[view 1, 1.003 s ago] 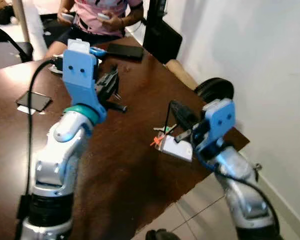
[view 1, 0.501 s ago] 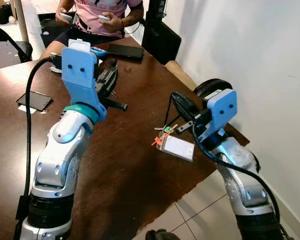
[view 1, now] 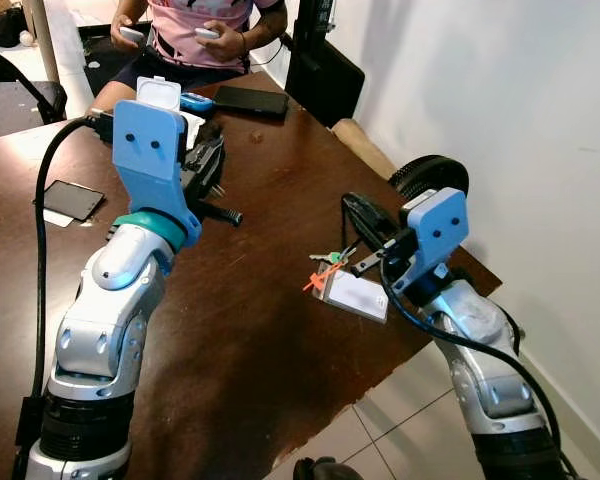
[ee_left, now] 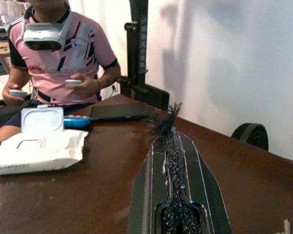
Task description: Hang keys on a hook
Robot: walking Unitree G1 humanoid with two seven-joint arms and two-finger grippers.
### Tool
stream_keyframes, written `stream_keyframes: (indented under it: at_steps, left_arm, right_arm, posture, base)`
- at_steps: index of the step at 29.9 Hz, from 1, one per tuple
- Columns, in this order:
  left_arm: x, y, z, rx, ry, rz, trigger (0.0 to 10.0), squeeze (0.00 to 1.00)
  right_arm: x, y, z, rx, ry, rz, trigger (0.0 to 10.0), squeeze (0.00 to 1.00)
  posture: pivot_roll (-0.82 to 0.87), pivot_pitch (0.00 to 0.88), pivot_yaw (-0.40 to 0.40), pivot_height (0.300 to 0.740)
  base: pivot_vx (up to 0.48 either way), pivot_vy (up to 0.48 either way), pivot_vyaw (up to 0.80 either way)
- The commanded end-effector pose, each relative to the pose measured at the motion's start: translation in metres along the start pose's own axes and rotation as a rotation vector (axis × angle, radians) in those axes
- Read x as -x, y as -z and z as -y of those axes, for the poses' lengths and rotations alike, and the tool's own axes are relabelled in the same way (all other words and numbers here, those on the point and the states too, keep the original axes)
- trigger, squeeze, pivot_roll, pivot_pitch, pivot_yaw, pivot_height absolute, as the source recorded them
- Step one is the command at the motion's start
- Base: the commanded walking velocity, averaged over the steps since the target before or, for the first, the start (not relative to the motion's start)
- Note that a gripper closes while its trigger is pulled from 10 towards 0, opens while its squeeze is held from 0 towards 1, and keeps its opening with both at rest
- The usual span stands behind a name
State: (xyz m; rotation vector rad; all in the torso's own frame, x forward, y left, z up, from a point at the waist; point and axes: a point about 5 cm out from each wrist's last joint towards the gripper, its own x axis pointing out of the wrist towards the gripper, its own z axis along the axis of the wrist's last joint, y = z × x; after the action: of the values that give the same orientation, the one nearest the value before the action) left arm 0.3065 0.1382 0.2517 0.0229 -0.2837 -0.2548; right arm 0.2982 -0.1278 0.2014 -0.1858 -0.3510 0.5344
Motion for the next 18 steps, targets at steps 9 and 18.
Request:
stream_keyframes:
  at_steps: [9,18]
  left_arm:
    - [0.0031,0.0012,0.0011,-0.011,0.005,-0.019,10.0,0.0]
    - [0.0029,0.0014,0.0016,-0.011,0.007,-0.02,10.0,0.0]
  right_arm:
    - [0.0021,0.0049,-0.0034,-0.015,0.004,-0.006,10.0,0.0]
    - [0.0023,0.0057,-0.004,-0.018,0.003,-0.009,10.0,0.0]
  posture:
    - [0.01,0.07,0.026,0.74]
    - [0.01,0.069,0.026,0.74]
  base:
    - [-0.34,0.0,0.0]
    - [-0.349,0.0,0.0]
